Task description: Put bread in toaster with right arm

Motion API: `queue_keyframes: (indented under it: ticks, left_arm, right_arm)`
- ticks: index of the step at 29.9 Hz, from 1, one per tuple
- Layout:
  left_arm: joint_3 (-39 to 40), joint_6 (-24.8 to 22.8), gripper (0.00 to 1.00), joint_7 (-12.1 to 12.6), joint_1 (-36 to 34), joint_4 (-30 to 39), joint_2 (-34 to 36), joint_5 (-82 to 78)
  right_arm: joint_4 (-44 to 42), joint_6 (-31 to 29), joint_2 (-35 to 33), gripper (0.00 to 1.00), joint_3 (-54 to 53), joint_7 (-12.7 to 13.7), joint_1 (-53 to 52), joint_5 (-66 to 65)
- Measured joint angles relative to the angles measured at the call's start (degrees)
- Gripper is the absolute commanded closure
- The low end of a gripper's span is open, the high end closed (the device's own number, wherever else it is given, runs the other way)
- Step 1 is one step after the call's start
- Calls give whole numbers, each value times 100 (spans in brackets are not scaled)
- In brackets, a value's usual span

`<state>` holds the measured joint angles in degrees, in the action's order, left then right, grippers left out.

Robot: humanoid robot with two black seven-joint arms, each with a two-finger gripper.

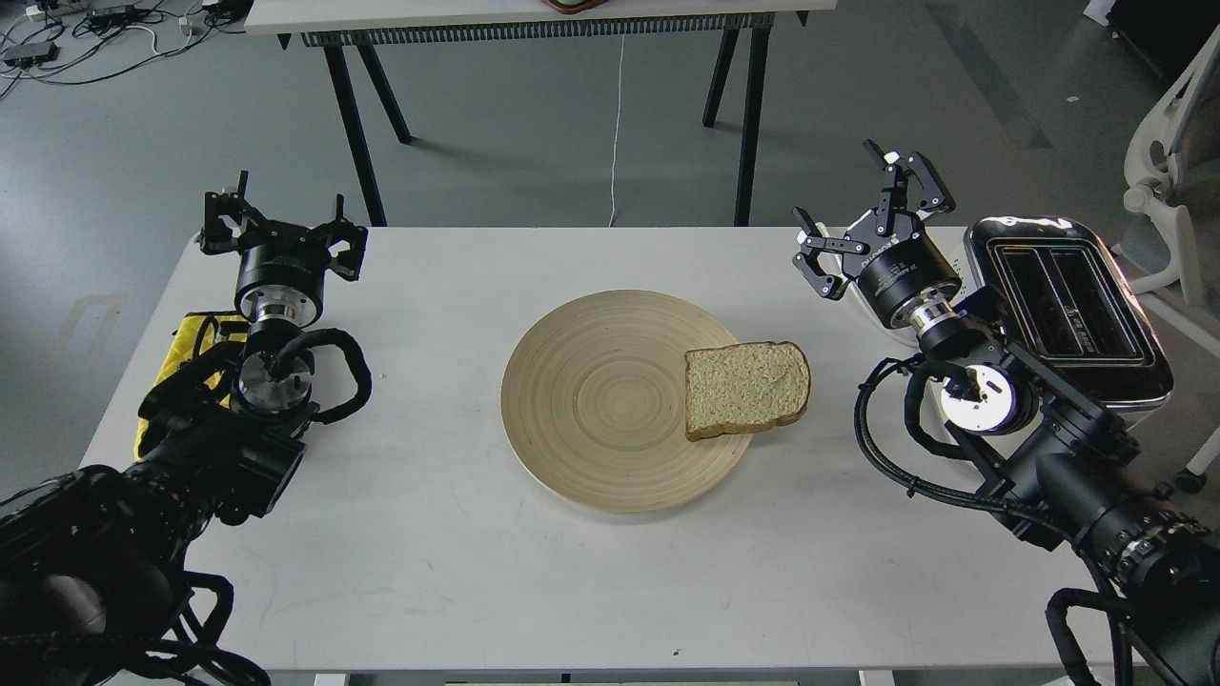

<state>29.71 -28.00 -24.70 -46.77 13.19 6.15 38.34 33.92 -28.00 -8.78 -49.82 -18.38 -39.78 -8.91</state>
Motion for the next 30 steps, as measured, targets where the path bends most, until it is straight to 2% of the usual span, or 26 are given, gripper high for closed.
queue_keyframes:
  ticks: [13, 16, 20, 27, 30]
  left_arm:
    - [-1, 0, 0, 4, 1, 0, 0, -1]
    - [-1, 0, 0, 2, 1, 0, 0, -2]
    - [-1, 0, 0, 1, 1, 0, 0, -3]
    - [-1, 0, 0, 0, 1, -1, 2, -2]
    - [-1, 0, 0, 0, 1, -1, 4, -3]
  right_arm:
    - [37, 0, -18, 0, 108, 9, -150, -102]
    - [36, 277, -47, 0, 354, 18, -485, -377]
    - [253, 1484, -57, 0, 1265, 21, -990, -1063]
    - [849, 4071, -301, 0, 2815, 32, -1261, -2455]
    - [1136, 4623, -439, 0, 3234, 40, -1146, -2623]
